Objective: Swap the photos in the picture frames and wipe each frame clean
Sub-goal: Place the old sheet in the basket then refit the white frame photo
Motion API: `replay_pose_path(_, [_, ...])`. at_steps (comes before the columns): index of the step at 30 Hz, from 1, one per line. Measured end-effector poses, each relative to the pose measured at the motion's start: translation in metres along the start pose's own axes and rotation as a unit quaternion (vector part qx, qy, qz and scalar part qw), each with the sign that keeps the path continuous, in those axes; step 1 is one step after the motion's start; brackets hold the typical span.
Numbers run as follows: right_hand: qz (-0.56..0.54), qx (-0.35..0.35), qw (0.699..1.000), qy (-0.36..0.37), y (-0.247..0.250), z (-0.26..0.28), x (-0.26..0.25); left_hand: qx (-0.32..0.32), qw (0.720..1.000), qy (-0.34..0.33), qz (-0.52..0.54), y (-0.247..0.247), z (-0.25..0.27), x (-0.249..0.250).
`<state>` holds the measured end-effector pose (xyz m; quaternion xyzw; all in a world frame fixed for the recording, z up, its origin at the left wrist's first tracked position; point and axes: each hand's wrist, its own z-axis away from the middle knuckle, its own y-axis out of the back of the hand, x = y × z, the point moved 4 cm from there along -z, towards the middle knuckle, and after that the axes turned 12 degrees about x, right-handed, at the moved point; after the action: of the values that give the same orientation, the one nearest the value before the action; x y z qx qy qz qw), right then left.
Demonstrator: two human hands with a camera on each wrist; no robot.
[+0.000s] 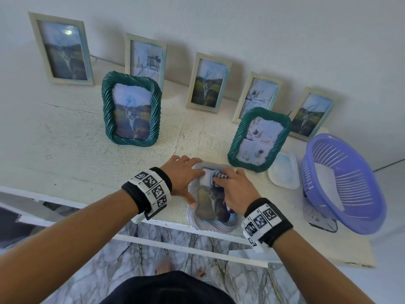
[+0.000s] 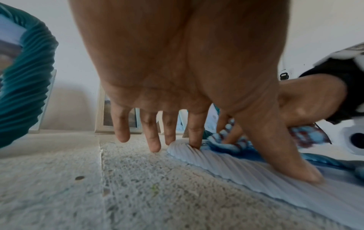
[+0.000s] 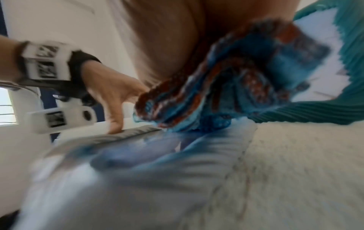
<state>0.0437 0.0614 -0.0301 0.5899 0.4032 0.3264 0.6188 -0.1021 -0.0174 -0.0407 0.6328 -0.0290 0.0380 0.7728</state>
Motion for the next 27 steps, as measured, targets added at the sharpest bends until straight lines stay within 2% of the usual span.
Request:
replay_pose_path(3, [-0.033,0.001,0.995,0.090,0.004,0.027,-0.013,0.000,1.000,0.001,0.001,-0.001,0.000,0.000])
replay_pose_path(5, [-0.022,-0.042,0.993,0.112,0.001,0.031,-0.004,-0.001,1.000,-0.003,-0.003,-0.001,-0.001,0.000])
replay_pose_path(6, [-0.011,-0.046,0.993,0.105,0.001,0.025,0.001,-0.002,1.000,-0.004,-0.003,-0.001,-0.001,-0.001])
replay_pose_path(8, [0.003,-0.013,0.998,0.067,-0.002,0.007,0.011,-0.002,1.000,-0.004,-0.001,-0.001,-0.001,-0.001])
replay_pose_path(11, [-0.013,-0.006,1.000,-0.003,-0.009,-0.006,0.001,-0.001,1.000,-0.002,0.005,-0.001,-0.001,-0.001])
replay_pose_path(12, [-0.022,-0.010,1.000,0.002,-0.010,-0.003,-0.006,-0.001,1.000,-0.001,0.006,-0.002,-0.001,-0.001])
replay_pose_path(16, [-0.040,-0.001,0.994,0.101,-0.004,0.011,-0.015,-0.003,1.000,0.000,0.003,-0.002,-0.001,-0.002])
replay_pose_path(20, [-0.023,-0.011,1.000,0.009,-0.013,-0.012,0.001,0.001,1.000,0.001,0.015,-0.002,-0.001,-0.002])
replay_pose_path(22, [-0.039,-0.016,0.999,-0.004,-0.016,-0.013,-0.005,0.004,1.000,0.003,0.017,-0.003,-0.001,-0.003])
replay_pose_path(27, [-0.079,-0.045,0.991,0.098,0.000,0.019,-0.009,0.000,1.000,0.004,0.018,-0.005,0.000,-0.003])
